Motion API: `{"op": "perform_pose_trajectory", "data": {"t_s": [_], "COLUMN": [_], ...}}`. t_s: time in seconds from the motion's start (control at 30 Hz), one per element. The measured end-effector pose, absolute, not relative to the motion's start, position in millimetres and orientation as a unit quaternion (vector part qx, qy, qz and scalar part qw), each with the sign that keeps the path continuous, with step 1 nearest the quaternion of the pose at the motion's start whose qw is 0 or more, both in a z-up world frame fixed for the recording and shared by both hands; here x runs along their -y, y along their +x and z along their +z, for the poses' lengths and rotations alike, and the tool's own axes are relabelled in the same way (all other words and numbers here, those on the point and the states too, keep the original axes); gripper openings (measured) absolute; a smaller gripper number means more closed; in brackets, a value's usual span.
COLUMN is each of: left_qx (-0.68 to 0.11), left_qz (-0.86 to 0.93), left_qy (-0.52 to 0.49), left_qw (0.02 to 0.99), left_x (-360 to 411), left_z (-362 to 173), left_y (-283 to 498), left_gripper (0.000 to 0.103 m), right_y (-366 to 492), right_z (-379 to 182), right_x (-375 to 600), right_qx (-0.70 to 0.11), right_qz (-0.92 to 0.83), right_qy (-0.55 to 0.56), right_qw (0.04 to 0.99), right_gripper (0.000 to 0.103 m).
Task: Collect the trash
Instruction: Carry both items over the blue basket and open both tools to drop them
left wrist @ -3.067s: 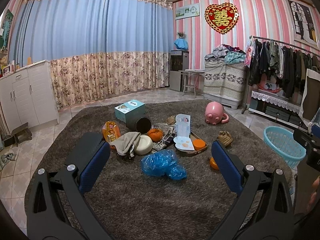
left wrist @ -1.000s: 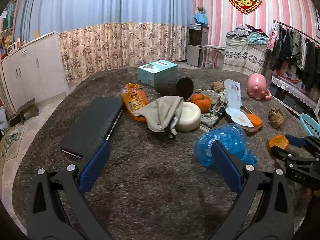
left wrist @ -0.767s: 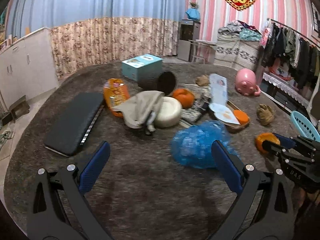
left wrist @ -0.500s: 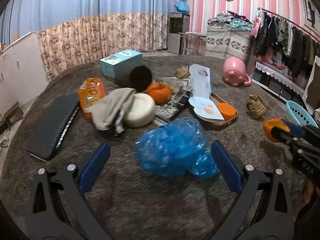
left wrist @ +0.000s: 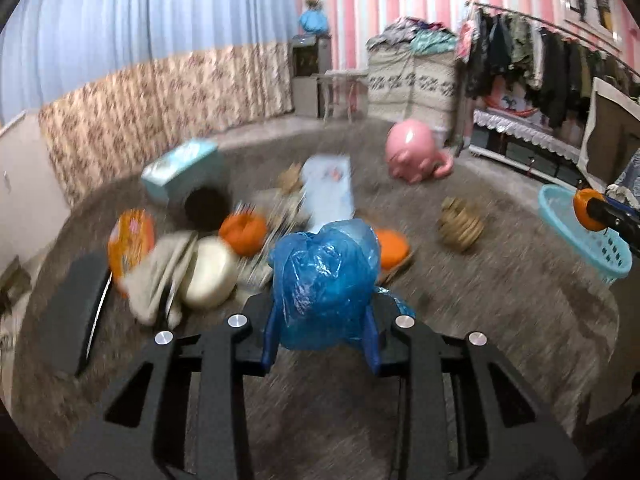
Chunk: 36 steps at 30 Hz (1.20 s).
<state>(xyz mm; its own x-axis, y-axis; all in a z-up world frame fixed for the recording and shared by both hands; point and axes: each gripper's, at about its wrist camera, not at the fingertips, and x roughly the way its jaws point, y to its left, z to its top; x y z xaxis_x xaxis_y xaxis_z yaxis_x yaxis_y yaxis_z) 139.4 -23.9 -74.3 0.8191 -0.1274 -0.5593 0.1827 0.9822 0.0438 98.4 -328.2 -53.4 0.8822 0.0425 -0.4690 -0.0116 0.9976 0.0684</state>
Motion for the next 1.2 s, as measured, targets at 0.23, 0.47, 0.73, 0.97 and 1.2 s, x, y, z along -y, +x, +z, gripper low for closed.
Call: {"op": "perform_pose_trajectory", "data": {"t_s": [0.23, 0.47, 0.73, 0.97, 1.2], "left_qx": [-0.254, -0.229, -0.242, -0.267, -0.275], "left_qz": [-0.129, -0.174, -0.216, -0.273, -0.337], "left_qy": [0.033, 0.027, 0.024, 0.051, 0.090], "left_qw": [0.958, 0.957, 0.946, 0.923, 0.896], "left_x": [71.5, 131.1, 188.3, 258.2, 341.3], "left_z": [-31.4, -7.3, -8.6, -34.2, -58.4], "left_y": [161.3, 183.6, 200.3, 213.9, 208.4], "left_gripper": [0.032, 0.032, 0.032, 0.032, 0.032], "right_y": [94.4, 103.6, 93.7, 92.0, 80.8], "right_z": [-31.5, -14.3, -33.2, -60.9, -79.8], "right_x": [393.0, 451.7, 495.4, 515.6, 539.3], "right_qx": [-0.224, -0.215, -0.210, -0.234, -0.242], "right_qz": [-0.048, -0.098, -0.153, -0.195, -0.230], "right_qy": [0.068, 0.097, 0.117, 0.115, 0.136], "right_qw": [0.971, 0.967, 0.959, 0.946, 0.933], "right_gripper": [0.032, 0.032, 0.032, 0.032, 0.032]}}
